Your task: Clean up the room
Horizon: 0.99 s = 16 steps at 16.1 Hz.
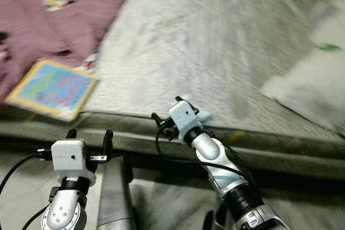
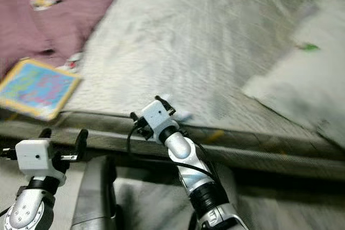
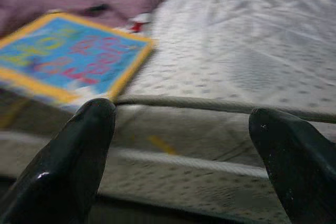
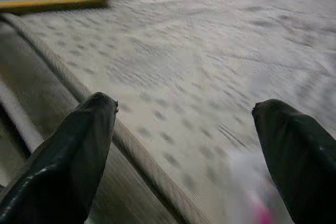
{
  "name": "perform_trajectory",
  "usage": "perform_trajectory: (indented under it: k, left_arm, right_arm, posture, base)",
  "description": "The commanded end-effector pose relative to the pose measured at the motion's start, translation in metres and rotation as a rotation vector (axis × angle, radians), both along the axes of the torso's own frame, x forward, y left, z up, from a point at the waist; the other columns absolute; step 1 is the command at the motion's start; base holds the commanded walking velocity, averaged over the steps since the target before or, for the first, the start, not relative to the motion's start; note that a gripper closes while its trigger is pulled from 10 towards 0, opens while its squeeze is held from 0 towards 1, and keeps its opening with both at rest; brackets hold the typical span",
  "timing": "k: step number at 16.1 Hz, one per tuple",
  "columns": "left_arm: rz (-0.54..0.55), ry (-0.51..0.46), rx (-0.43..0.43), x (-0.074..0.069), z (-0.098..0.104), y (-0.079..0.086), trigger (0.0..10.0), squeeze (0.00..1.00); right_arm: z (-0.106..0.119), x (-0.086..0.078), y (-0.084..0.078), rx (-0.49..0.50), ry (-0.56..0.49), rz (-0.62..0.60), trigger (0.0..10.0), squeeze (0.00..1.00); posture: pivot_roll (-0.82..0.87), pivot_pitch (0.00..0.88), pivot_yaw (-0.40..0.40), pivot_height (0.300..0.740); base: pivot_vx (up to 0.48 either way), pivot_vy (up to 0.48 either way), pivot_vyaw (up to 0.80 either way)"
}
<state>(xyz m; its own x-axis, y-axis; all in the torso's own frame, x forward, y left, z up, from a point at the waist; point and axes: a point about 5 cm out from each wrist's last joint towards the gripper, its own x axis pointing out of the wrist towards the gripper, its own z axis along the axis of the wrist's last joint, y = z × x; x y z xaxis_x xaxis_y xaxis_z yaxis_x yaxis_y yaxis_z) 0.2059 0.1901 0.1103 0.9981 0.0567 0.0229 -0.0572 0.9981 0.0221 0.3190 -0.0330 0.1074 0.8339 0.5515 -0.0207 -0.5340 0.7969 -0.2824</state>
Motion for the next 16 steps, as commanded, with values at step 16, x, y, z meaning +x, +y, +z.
perform_trajectory:
  k: [16]
  left_arm:
    - [0.016, -0.002, 0.041, 0.003, -0.002, 0.001, 10.0, 0.00]
  right_arm:
    - [-0.015, 0.034, -0.054, -0.232, 0.065, -0.282, 9.2, 0.00]
  posture:
    - [0.17, 0.195, -0.020, 0.472]
  base:
    - [0.000, 0.000, 0.00]
